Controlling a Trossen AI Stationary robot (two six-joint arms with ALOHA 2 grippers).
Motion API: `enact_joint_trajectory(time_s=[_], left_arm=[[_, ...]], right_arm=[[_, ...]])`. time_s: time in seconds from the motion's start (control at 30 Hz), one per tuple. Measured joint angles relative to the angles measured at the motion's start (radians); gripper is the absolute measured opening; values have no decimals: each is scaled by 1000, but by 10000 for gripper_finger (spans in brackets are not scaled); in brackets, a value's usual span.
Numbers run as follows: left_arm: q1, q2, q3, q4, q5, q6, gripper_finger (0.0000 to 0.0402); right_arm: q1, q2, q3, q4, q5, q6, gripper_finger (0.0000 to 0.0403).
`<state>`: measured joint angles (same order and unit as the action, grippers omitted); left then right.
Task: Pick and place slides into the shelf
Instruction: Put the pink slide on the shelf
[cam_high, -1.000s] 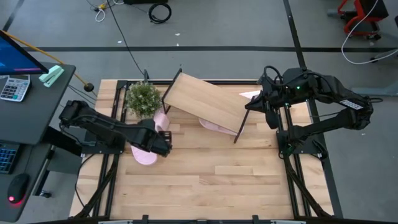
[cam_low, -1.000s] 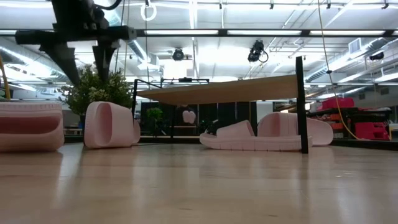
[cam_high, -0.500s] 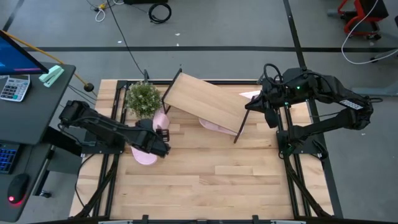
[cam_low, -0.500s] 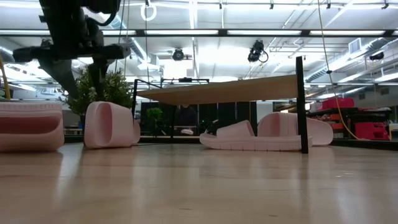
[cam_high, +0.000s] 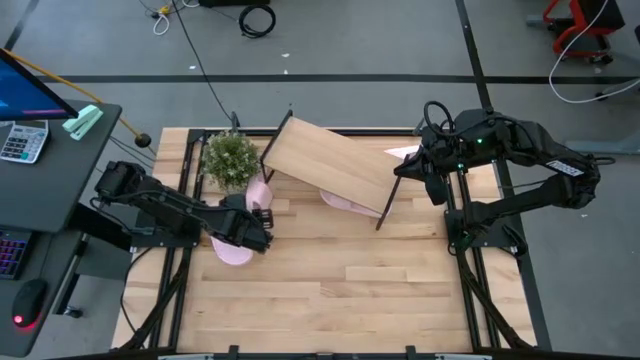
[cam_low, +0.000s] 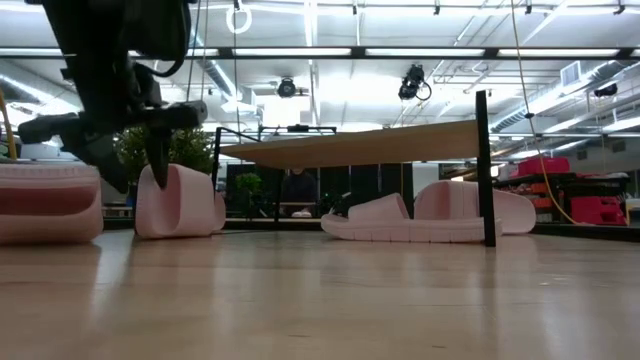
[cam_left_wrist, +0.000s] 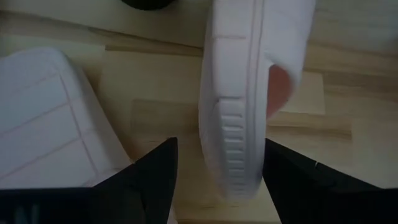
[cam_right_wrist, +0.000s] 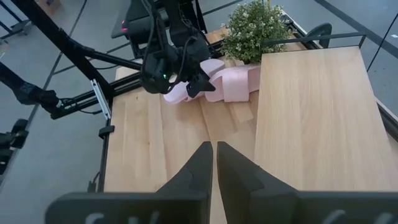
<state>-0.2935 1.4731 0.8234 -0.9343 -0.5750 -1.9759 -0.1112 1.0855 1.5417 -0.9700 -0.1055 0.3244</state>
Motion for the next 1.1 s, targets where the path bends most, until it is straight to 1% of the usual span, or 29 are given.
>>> enact_joint_trajectory(time_s=[0.3, 0.53, 0.7, 0.9, 1.03, 1.1], left_arm=[[0, 0, -63, 89, -17, -3, 216], [9, 0, -95, 125, -33, -1, 190], [34, 0, -95, 142, -39, 48, 156], [51, 0, -96, 181, -38, 113, 93], [36, 0, -96, 180, -28, 117, 49], [24, 0, -96, 169, -25, 92, 43]], right_arm=[[0, 0, 0, 25, 0, 0, 30], [3, 0, 0, 26, 0, -1, 30], [3, 0, 0, 26, 0, -1, 30], [3, 0, 0, 26, 0, -1, 24], [3, 0, 0, 25, 0, -1, 21], [3, 0, 0, 25, 0, -1, 20]])
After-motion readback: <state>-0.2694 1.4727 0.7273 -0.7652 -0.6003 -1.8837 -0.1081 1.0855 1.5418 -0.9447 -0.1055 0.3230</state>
